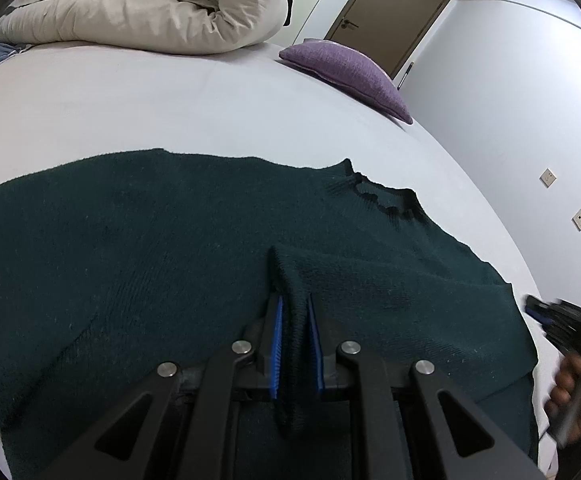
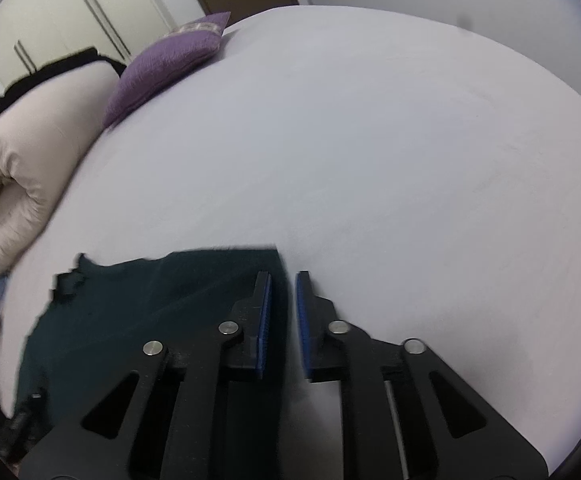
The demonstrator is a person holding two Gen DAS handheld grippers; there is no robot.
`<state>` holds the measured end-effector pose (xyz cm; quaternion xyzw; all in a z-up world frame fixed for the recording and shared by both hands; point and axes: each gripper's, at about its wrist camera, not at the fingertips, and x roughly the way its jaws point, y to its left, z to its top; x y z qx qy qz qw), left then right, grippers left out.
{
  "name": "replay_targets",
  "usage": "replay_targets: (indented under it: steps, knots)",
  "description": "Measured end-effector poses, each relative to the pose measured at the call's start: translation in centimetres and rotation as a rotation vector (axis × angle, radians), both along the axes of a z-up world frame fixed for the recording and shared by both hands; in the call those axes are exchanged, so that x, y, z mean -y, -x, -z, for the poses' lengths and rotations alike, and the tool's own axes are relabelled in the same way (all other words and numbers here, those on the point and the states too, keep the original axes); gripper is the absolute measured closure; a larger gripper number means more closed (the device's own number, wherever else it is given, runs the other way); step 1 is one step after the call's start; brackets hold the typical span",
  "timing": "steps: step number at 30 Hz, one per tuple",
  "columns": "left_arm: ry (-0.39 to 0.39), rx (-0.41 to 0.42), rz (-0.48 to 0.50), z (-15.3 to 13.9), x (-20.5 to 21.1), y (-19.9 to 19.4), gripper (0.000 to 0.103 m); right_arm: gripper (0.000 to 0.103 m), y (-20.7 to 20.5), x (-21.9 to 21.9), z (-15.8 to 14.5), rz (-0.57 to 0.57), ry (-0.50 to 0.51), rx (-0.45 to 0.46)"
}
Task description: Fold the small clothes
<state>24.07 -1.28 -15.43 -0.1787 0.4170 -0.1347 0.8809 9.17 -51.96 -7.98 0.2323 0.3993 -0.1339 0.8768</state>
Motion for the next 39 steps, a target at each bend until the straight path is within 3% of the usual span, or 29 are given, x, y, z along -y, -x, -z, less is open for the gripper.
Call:
replay_targets:
  steps: [2,4,6,8,10,12,14,15,16,17,21,22,23,25,28,34,39]
  knots:
    - [0.0,0.0,0.0,0.0,0.0,0.0,0.087,0.088,2.9,-1.9,-1.9,-0.043,-0.027,0.076]
    - [-0.002,0.0,0.0,0.0,0.0,0.0,0.087,0.088,4.8,-4.4,-2.6,-0.119,-0.017,0.094]
    - [0.002,-0.003,0.001,0.1,0.0,-0.1,0.087,0.089,5.8,-6.7,-1.5,-0.19,0.021,0.039]
    - [0.035,-0.018,0.006,0.0,-0.4,-0.3,0.087,0.092,5.9,-6.5,1.9,-0.201,0.038,-0.055]
    - [0.084,-0.043,0.017,-0.2,-1.0,-0.6,0.083,0.1,6.8,-4.6,2.6,-0.183,-0.047,0.024]
    - [0.093,-0.051,0.012,-0.9,-1.8,-0.5,0.067,0.093,7.5,-3.6,1.5,-0.138,-0.095,0.04]
    - [0.099,-0.039,-0.006,-2.1,-3.0,0.3,0.03,0.086,8.8,-4.4,-0.9,-0.102,0.031,0.071]
    - [0.098,-0.028,-0.03,-2.9,-4.0,1.1,0.023,0.084,9.5,-5.0,-2.1,-0.103,0.063,0.091]
    - [0.087,-0.018,-0.055,-3.5,-4.9,1.7,0.018,0.076,10.2,-5.6,-3.1,-0.106,0.074,0.108]
    - [0.079,-0.004,-0.08,-4.3,-6.1,2.7,0.018,0.063,11.1,-6.4,-4.4,-0.115,0.095,0.135]
    - [0.126,0.0,-0.19,-5.7,-12.6,7.9,0.018,0.038,14.4,-11.1,-9.2,-0.161,0.247,0.266]
    - [0.154,0.002,-0.239,-5.7,-15.2,10.0,0.018,0.026,15.4,-12.8,-10.3,-0.184,0.278,0.311]
    - [0.173,0.002,-0.278,-5.5,-17.0,11.4,0.018,0.015,16.2,-14.5,-11.3,-0.197,0.289,0.347]
    - [0.224,-0.021,-0.391,-4.7,-21.3,14.8,0.019,0.005,16.8,-17.4,-12.8,-0.222,0.281,0.412]
    - [0.316,-0.067,-0.545,-2.6,-26.9,19.2,0.019,0.004,17.5,-21.0,-13.9,-0.306,0.203,0.459]
    - [0.494,-0.044,-0.802,-0.3,-33.4,23.8,0.019,0.004,16.9,-26.2,-11.9,-0.454,-0.018,0.339]
    - [0.616,-0.038,-0.883,1.5,-34.3,23.6,0.02,0.006,17.3,-27.9,-10.4,-0.463,-0.172,0.292]
